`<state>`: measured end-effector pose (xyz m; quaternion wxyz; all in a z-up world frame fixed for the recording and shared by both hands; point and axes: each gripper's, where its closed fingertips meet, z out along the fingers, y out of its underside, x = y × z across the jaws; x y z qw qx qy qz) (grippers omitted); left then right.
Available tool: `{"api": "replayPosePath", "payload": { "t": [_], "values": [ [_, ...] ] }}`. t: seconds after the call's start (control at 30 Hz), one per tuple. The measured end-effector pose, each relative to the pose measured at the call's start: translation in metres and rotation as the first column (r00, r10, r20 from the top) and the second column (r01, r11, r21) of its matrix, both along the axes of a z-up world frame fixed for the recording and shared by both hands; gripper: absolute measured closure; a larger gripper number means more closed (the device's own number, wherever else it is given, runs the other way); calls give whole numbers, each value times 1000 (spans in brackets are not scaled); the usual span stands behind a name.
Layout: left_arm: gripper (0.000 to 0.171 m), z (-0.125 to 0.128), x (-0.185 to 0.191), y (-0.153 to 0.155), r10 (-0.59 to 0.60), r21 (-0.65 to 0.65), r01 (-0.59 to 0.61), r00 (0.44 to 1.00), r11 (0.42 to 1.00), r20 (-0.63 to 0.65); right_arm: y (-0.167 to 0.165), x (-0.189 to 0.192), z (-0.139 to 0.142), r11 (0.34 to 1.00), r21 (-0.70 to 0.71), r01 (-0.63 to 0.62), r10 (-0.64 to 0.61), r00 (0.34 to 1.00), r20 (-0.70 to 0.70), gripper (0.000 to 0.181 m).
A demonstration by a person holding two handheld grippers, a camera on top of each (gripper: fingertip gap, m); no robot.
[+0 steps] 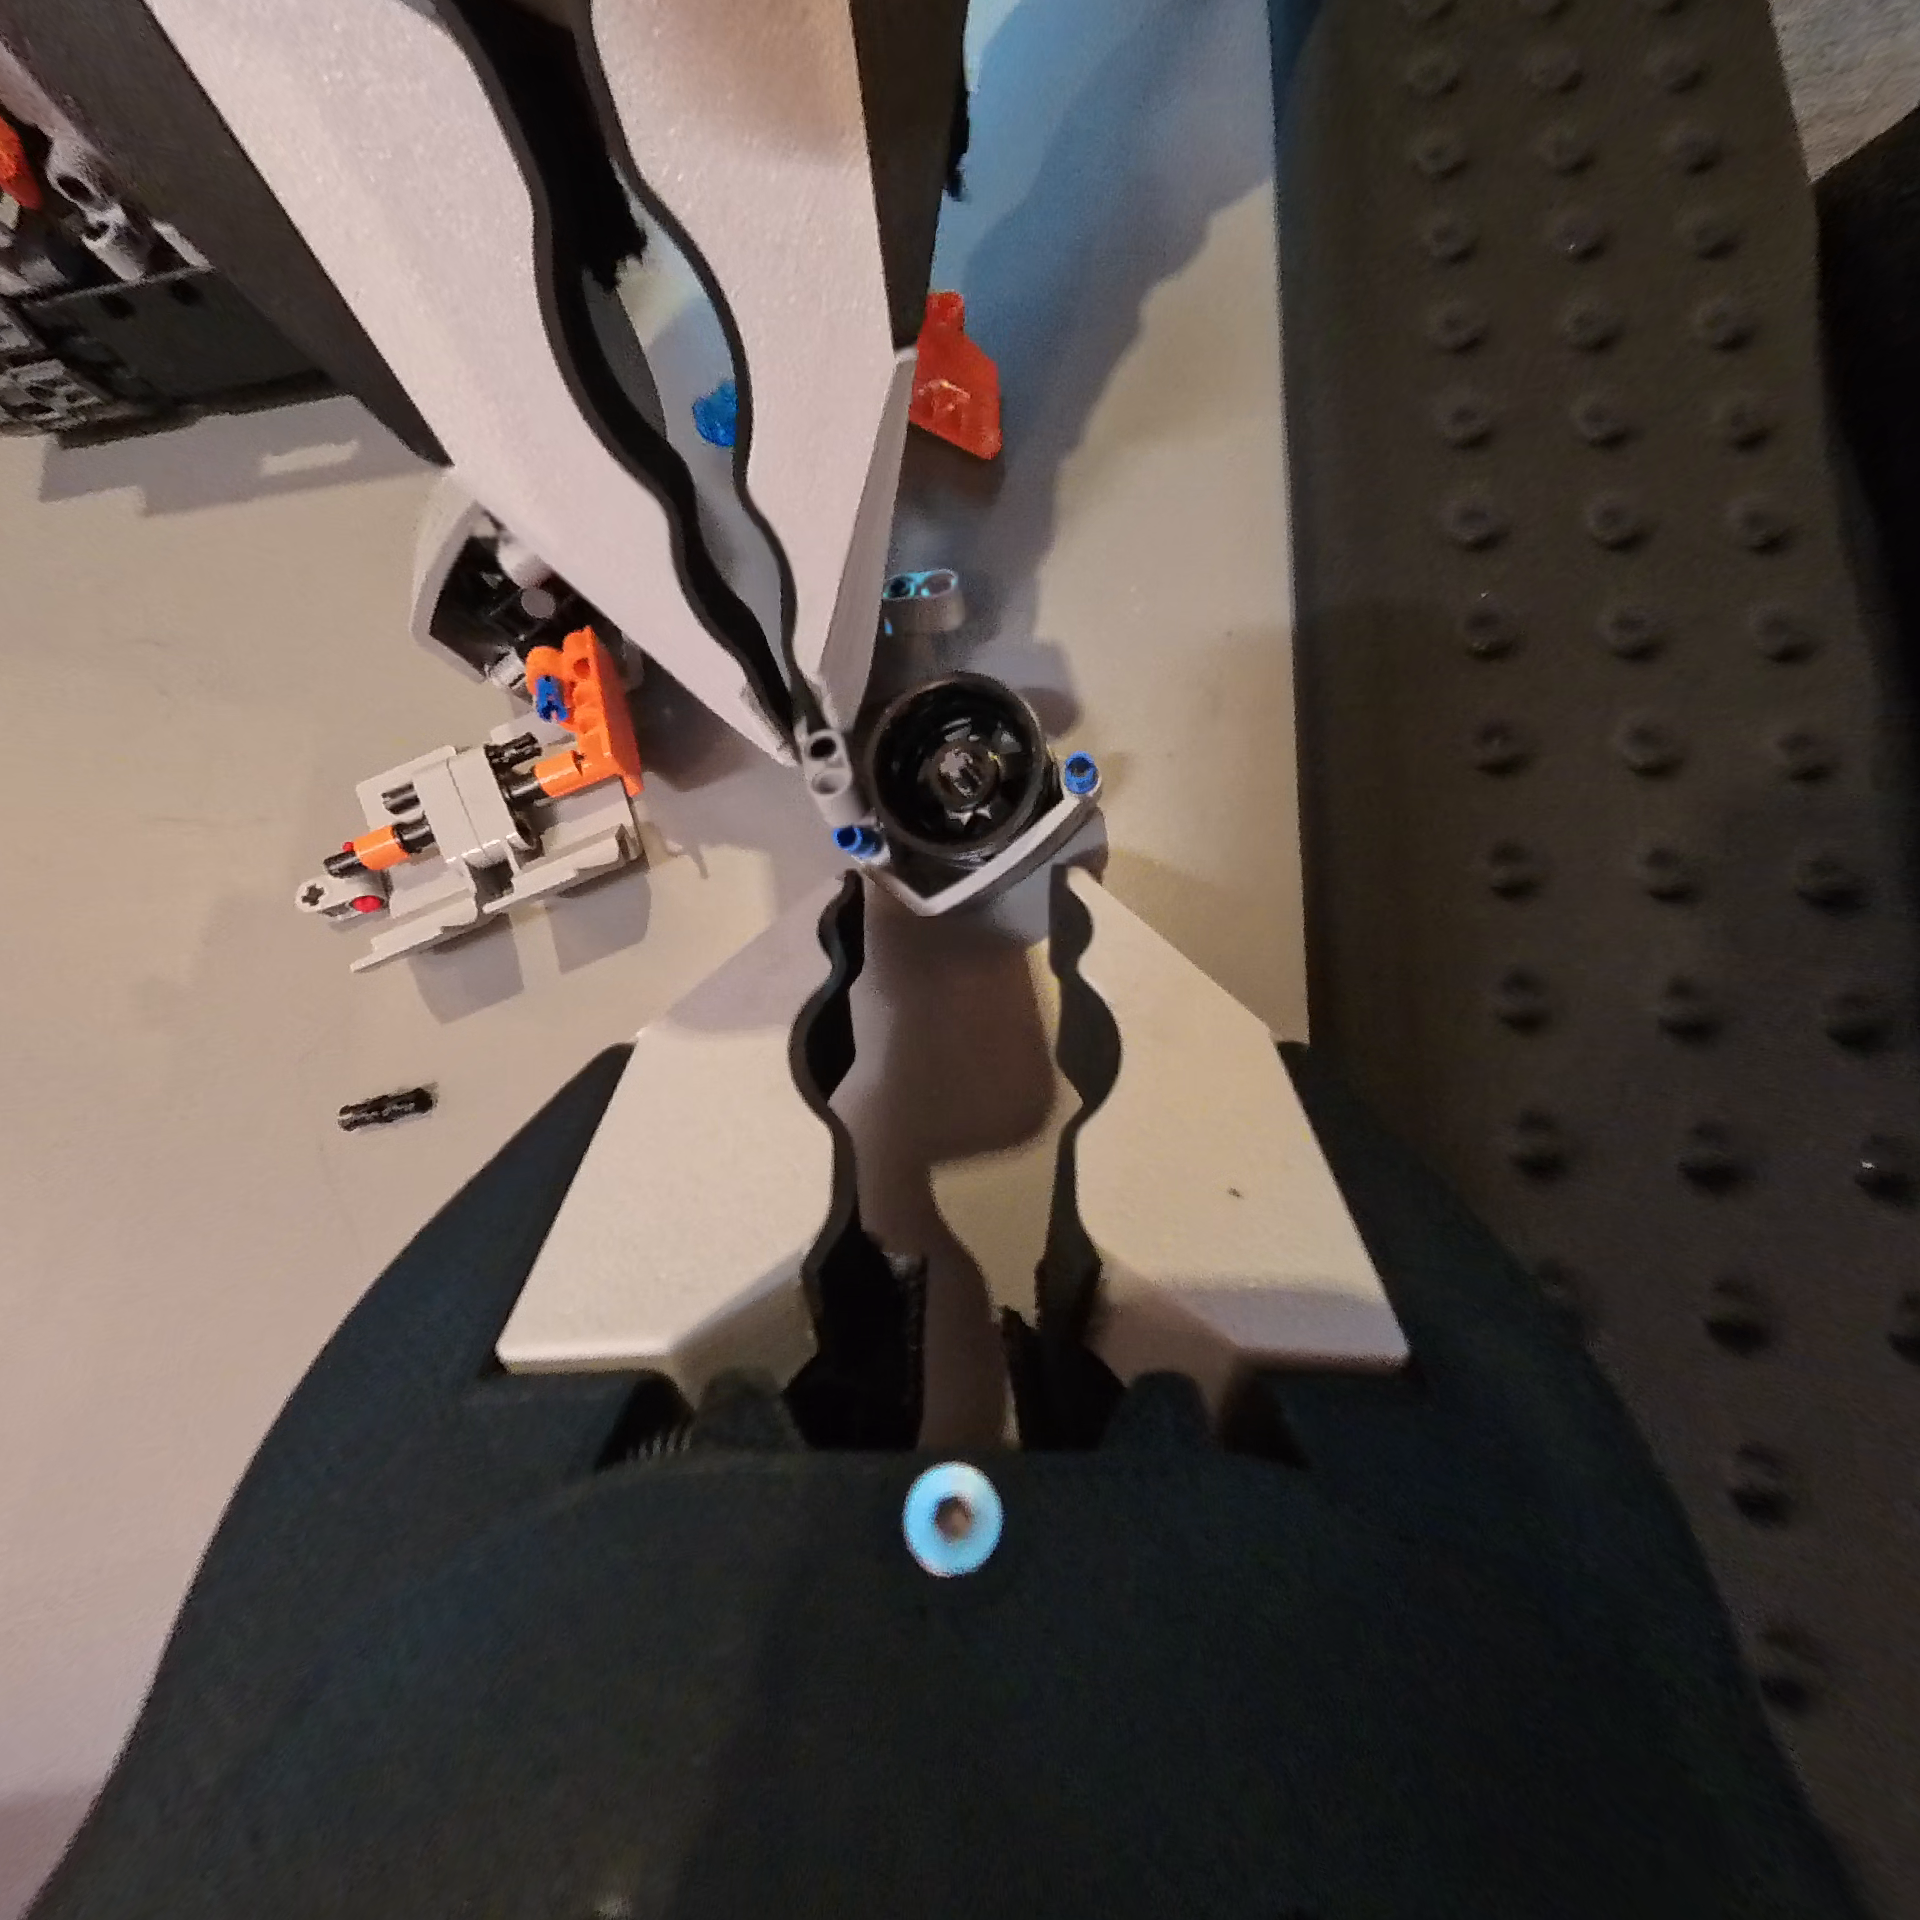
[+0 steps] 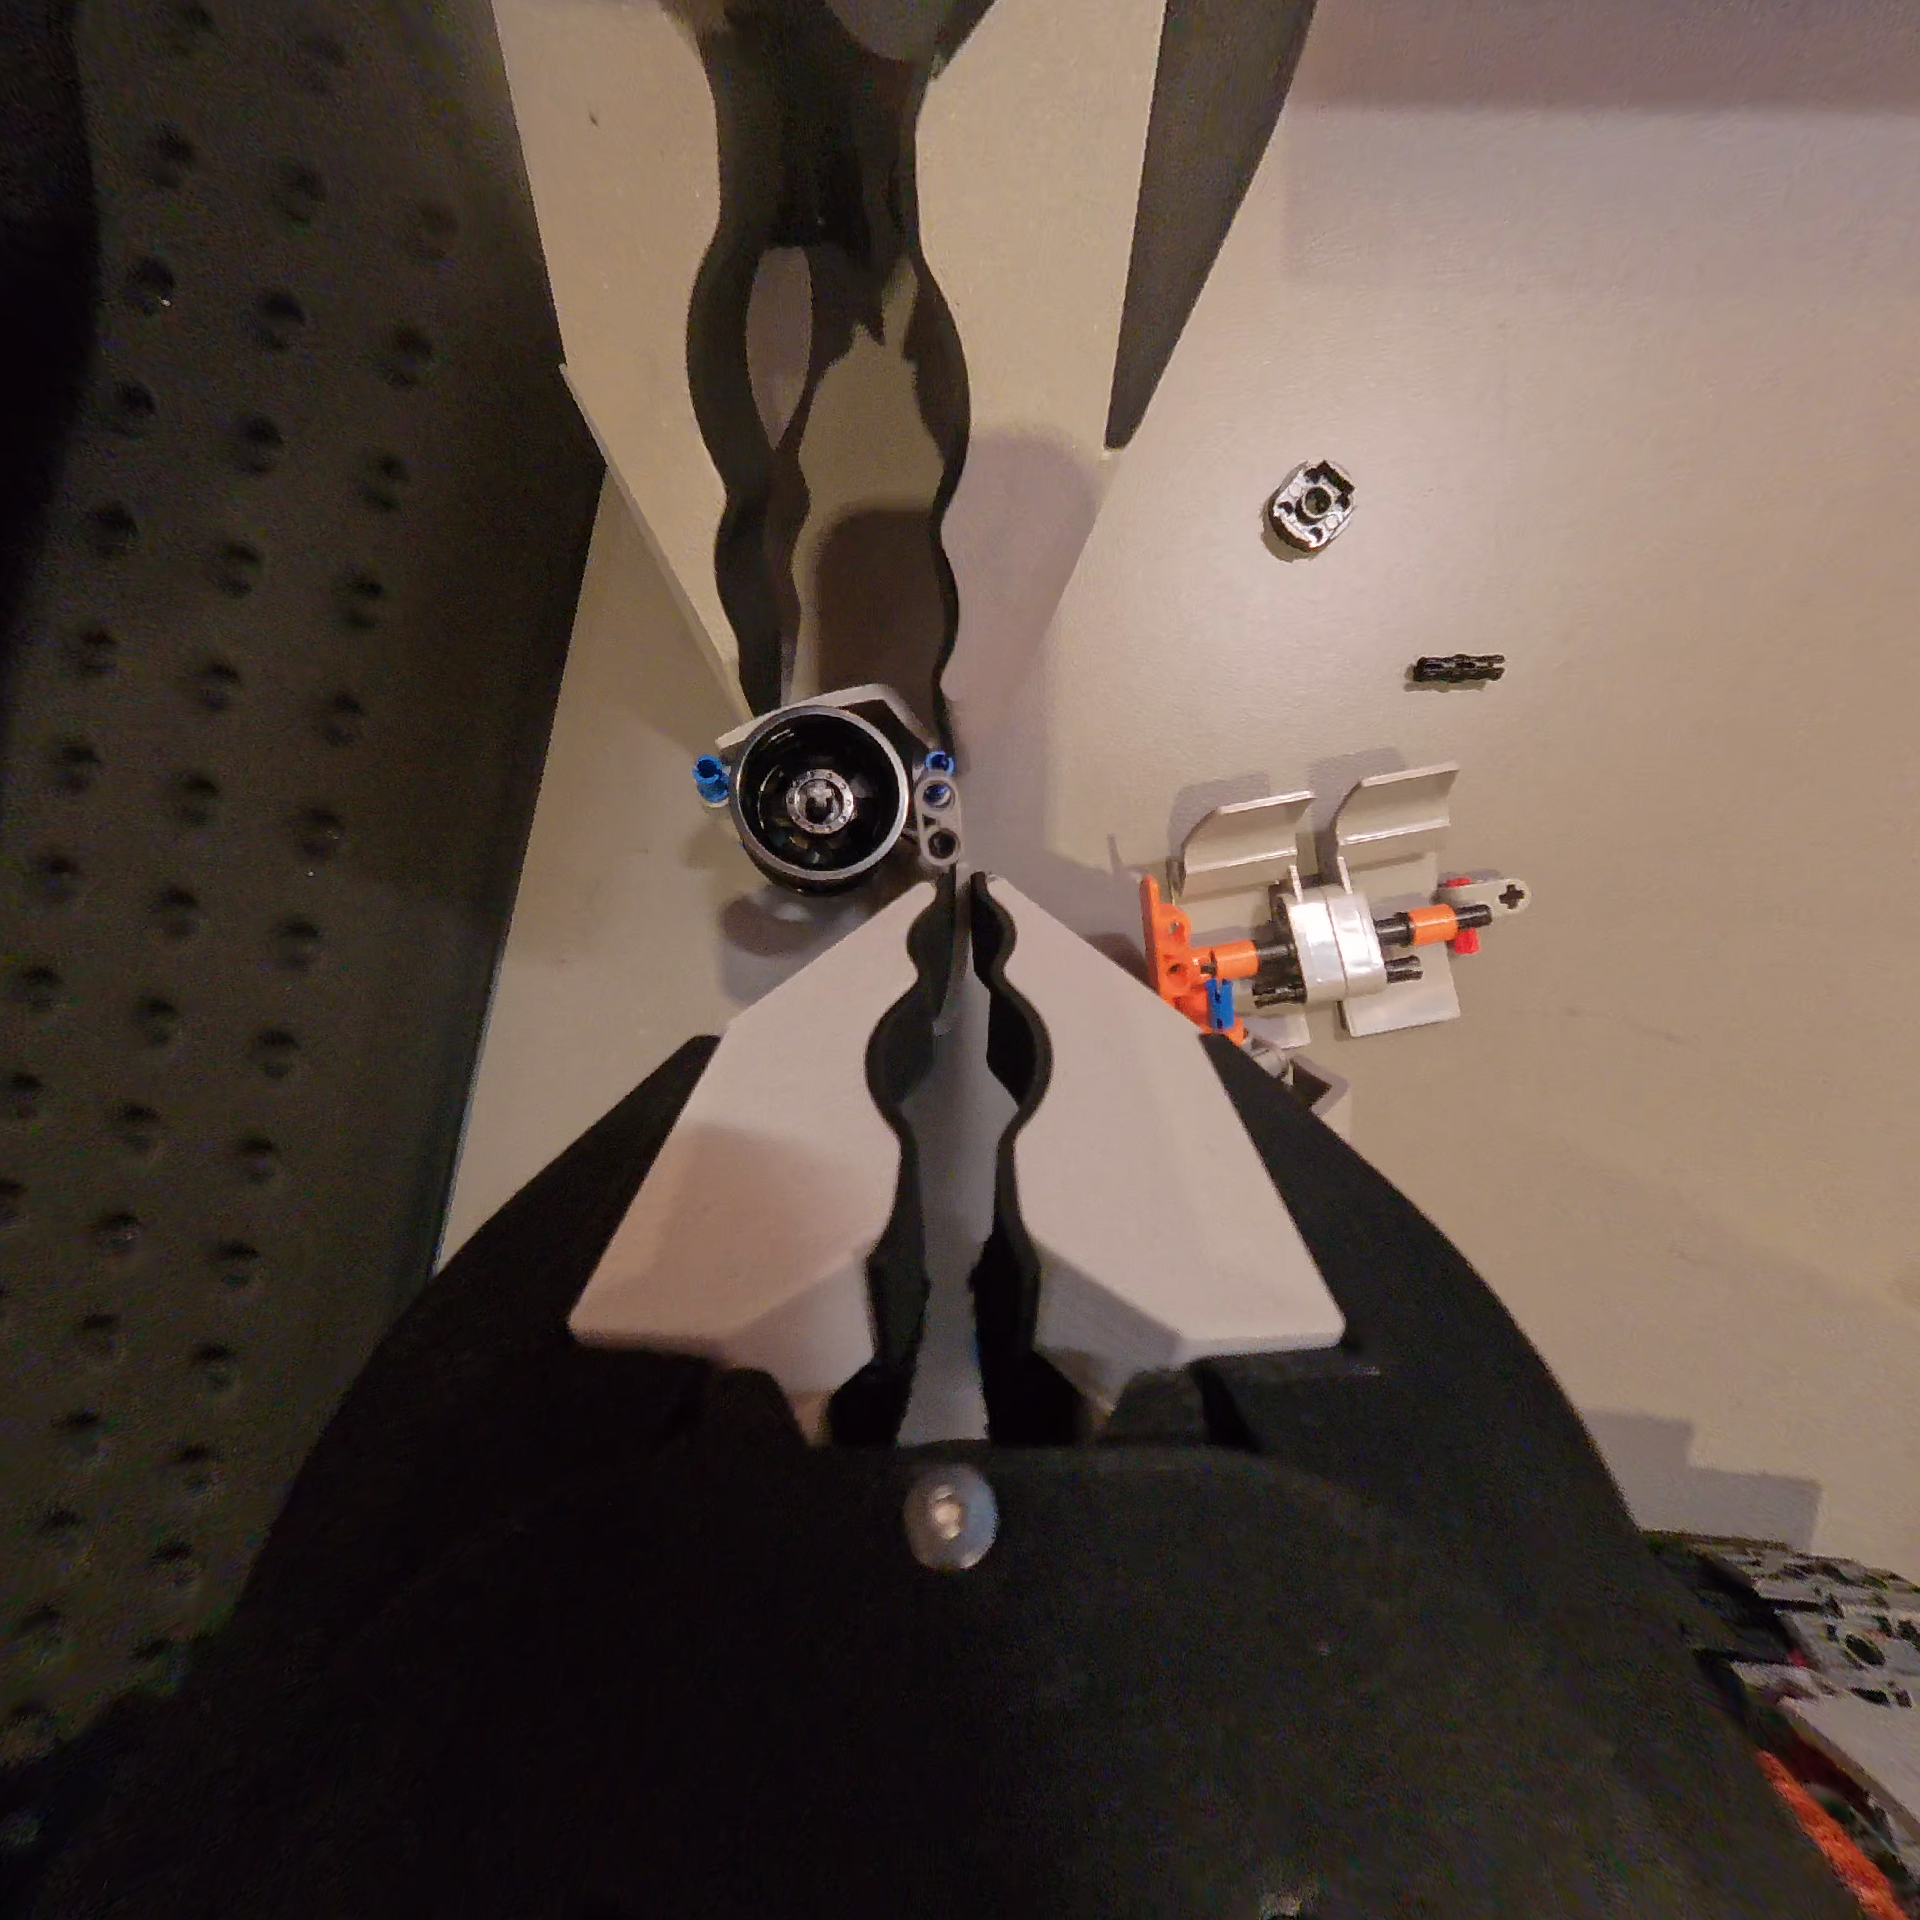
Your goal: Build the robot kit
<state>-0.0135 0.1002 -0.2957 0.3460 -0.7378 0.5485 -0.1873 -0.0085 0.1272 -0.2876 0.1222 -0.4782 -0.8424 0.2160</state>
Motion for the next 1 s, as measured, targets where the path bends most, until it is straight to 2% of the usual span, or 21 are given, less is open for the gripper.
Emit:
{"api": "replayPosePath", "payload": {
  "t": [0.17, 0.3, 0.47, 0.6, 0.7, 0.83, 1.0],
  "values": [
    [143, 3, -1, 3, 14, 15, -14, 1000, 1000, 6, 3, 2, 3, 1000, 17, -4, 4, 1000, 5, 181],
    [134, 8, -1, 6, 28, 44, -29, 999, 999, 28, 4, 1, 9, 999, 48, -26, 25, 1000, 18, 181],
    [128, 12, -5, 14, 51, 164, -50, 999, 985, -7, 5, -1, 9, 996, 64, -60, 54, 994, 91, 181],
    [131, 18, -5, 14, 40, 312, -18, 997, 950, -66, 7, 1, 9, 993, 81, -87, 73, 984, 161, 181],
    [128, 14, -7, 17, 51, 343, -10, 992, 939, -112, 7, 3, 7, 989, 98, -112, 90, 974, 206, 181],
    [127, 22, -5, 17, 46, 401, 0, 993, 916, -107, 8, 7, 1, 984, 124, -124, 89, 962, 257, 181],
    [127, 22, 0, 17, 34, 470, 45, 987, 881, -159, 11, 8, 0, 986, 124, -107, 70, 960, 273, 181]
  ]
}}
